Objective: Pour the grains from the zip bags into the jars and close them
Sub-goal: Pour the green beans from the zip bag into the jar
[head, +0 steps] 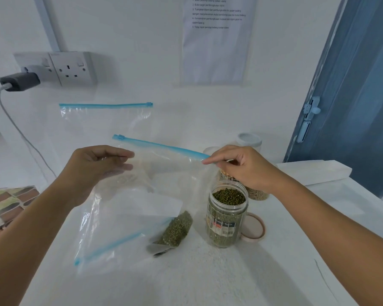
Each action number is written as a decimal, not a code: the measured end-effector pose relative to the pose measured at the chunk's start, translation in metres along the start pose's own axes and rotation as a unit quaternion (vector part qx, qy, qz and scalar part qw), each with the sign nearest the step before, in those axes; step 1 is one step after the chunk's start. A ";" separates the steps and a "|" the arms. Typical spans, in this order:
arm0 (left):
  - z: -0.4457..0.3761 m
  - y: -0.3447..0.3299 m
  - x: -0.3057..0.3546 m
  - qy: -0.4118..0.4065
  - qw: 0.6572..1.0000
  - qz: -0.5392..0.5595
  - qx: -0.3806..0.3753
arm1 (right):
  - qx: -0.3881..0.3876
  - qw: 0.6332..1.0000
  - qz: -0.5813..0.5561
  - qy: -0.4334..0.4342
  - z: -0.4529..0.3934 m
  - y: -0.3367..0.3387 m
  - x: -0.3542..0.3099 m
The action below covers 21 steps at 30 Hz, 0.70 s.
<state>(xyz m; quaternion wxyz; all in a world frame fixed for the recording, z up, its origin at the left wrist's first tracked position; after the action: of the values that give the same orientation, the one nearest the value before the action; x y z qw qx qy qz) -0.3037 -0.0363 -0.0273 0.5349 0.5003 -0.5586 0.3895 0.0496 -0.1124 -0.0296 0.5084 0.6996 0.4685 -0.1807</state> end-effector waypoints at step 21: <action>0.010 0.020 -0.003 0.013 0.996 0.078 -0.039 | 0.045 0.995 0.093 0.003 -0.014 -0.014 -0.007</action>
<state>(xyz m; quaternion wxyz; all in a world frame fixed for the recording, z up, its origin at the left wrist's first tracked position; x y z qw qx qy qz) -0.3251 -0.0413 -0.0297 0.5293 0.4288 -0.6039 0.4140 0.0316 -0.1030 -0.0262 0.4894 0.7627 0.3948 -0.1515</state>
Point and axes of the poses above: each hand's wrist, its own z-axis away from the middle knuckle, its own y-axis out of the back of the hand, x = y × z, the point moved 1 cm from there along -z, towards the middle knuckle, and after that the axes turned 7 degrees about y, right-handed, at the moved point
